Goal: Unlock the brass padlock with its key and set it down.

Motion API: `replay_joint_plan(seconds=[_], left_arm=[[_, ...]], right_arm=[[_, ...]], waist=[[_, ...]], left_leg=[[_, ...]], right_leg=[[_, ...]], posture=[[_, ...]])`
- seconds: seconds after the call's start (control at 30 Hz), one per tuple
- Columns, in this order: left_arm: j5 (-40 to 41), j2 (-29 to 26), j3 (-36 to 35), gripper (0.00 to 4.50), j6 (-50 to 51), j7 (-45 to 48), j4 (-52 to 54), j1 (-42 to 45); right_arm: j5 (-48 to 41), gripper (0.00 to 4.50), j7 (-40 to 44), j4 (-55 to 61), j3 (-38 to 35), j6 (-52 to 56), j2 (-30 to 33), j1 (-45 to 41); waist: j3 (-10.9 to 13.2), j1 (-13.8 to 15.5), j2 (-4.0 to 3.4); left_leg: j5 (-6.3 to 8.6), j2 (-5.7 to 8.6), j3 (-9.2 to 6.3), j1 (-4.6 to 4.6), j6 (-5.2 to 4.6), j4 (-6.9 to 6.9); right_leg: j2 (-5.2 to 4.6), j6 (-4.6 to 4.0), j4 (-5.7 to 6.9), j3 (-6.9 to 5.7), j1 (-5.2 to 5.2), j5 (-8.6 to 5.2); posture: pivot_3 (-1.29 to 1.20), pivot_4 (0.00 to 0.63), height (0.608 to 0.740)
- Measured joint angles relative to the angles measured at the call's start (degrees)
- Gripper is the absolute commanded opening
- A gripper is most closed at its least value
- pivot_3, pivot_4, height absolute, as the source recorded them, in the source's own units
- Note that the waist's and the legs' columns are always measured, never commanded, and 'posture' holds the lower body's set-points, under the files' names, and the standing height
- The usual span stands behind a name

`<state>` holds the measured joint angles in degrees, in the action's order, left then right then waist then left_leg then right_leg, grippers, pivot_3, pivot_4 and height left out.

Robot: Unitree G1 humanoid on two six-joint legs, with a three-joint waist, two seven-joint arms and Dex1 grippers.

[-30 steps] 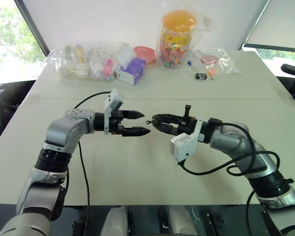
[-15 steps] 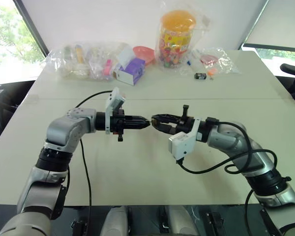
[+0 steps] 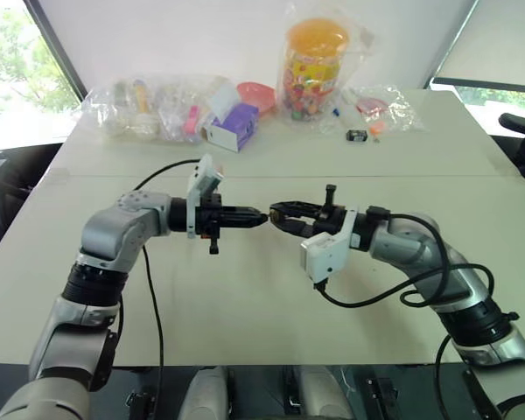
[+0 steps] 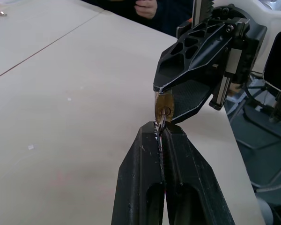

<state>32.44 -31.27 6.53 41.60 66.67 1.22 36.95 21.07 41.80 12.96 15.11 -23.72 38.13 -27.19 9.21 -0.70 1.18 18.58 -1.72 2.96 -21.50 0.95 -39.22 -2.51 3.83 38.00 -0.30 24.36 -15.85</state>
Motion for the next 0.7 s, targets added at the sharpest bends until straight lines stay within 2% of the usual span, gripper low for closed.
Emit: replay_joint_plan(seconds=[0.13,0.3,0.5,0.53,0.7], left_arm=[[-1.9,-0.1,0.9,0.02,-2.0,-0.6,1.1,-0.3],[-8.2,0.3,3.1,0.02,-12.2,-0.9,1.9,-0.9],[-18.7,0.8,6.7,0.02,-31.0,-0.9,0.8,-2.6],[-21.7,0.9,7.6,0.02,-37.3,-0.9,-0.3,-2.8],[-28.3,2.5,8.3,0.02,-53.8,-2.4,-6.5,-2.8]], right_arm=[[-1.0,0.7,1.2,0.0,0.0,0.8,0.2,0.0],[-4.4,0.7,4.2,0.0,-0.1,3.9,0.4,0.0],[-8.1,0.7,9.2,-0.4,0.3,7.3,0.8,-0.1],[-9.0,0.7,10.7,-1.0,0.6,8.4,0.6,-0.4],[-9.9,0.7,13.6,-3.3,1.1,9.9,0.1,-2.6]], waist=[[0.0,0.0,0.0],[0.0,0.1,0.0],[0.0,0.1,0.0],[0.0,0.0,0.0],[0.0,0.1,0.0]], left_leg=[[0.0,0.0,0.0,0.0,0.0,0.0],[0.0,0.01,0.01,0.0,0.0,0.0],[0.0,0.01,0.02,0.01,-0.01,0.0],[0.0,0.0,0.03,0.01,-0.01,0.0],[0.01,0.01,0.06,0.01,-0.02,0.0]], right_leg=[[0.0,0.0,0.0,0.0,0.0,0.0],[-0.01,0.0,0.0,0.0,0.0,0.0],[0.0,0.0,-0.01,0.0,0.0,0.0],[0.02,0.0,-0.01,0.0,0.0,0.0],[0.0,0.0,-0.02,-0.01,0.0,0.0]], posture=[[0.0,0.15,0.74],[0.0,0.15,0.74],[0.0,0.15,0.74],[0.0,0.15,0.74],[0.0,0.15,0.74]])
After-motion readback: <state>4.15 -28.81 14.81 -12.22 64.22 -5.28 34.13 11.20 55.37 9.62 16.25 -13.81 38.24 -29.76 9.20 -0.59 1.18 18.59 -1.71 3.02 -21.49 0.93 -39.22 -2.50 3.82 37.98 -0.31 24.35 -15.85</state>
